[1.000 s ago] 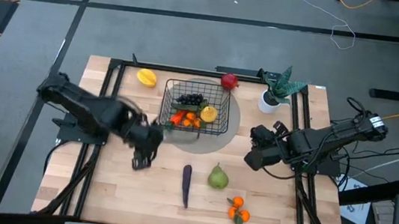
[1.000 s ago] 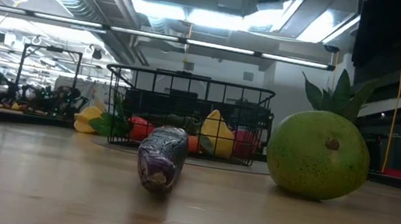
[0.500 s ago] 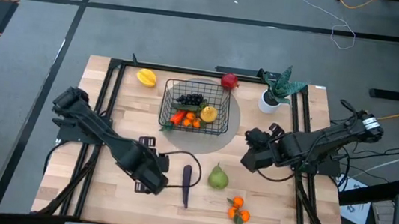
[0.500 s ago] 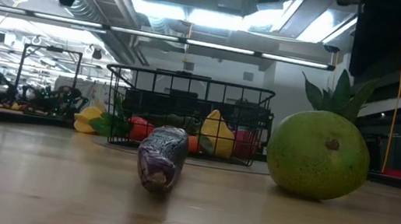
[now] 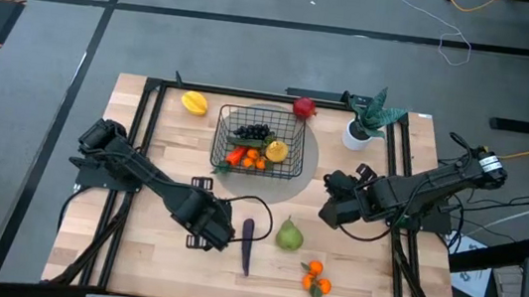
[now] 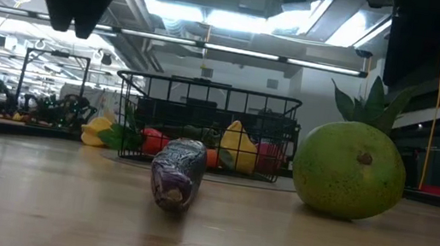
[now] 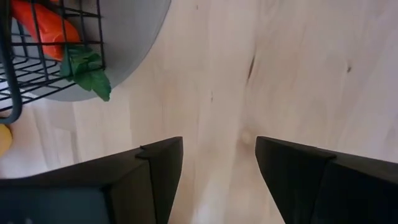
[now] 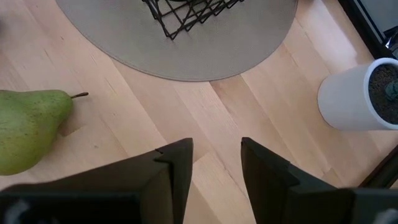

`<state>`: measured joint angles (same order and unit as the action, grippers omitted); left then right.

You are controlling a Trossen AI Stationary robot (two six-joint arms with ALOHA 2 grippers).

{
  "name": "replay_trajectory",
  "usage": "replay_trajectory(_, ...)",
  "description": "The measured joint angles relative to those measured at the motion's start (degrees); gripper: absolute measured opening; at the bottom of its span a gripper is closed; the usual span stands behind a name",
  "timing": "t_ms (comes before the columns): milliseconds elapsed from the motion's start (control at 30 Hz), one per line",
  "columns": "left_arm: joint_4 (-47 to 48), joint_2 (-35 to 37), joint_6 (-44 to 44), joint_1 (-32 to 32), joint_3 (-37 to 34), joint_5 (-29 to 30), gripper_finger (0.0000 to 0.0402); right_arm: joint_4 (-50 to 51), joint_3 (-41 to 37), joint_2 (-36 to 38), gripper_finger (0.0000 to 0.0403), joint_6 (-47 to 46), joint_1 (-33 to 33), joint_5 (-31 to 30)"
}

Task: Build produce basket
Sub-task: Put the violet eggplant into the wire basket

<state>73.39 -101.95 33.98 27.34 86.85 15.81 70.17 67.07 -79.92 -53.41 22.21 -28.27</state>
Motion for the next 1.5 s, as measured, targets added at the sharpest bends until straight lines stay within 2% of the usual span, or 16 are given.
replay_trajectory(267,-4.8,0.0,0.0,-0.1,0.0,0.2,0.0191,0.0,0.0,0.0,0.0126,-0.1,0.0,0.0)
replay_trajectory(367,-12.7,0.0,-2.1,0.1,0.0,0.2,0.0191,0.0,0.0,0.0,0.0126,-0.1,0.0,0.0)
replay_trajectory(467,-23.4,-0.2,-8.8,0.9,0.0,0.1,0.0191,0.0,0.0,0.0,0.0126,-0.1,0.0,0.0)
replay_trajectory(533,-30.4,-1.1,-13.2,1.3,0.1,-1.3,0.0191,-0.1,0.0,0.0,0.0126,-0.1,0.0,0.0)
replay_trajectory(667,-38.4,-2.7,-18.6,1.6,0.2,-4.9,0.0191,-0.1,0.0,0.0,0.0126,-0.1,0.0,0.0)
replay_trajectory(1033,-42.1,-10.2,-27.3,1.1,0.0,-12.7,0.0191,0.1,0.0,0.1,0.0126,0.0,0.0,-0.1)
replay_trajectory(1233,-40.5,-13.9,-28.2,-0.6,0.0,-13.6,0.0191,0.0,0.0,0.0,0.0126,0.0,0.0,-0.1)
replay_trajectory(1500,-40.9,-15.0,-32.7,-1.5,0.0,-14.2,0.0187,-0.1,0.0,0.0,0.0126,0.0,0.0,-0.1)
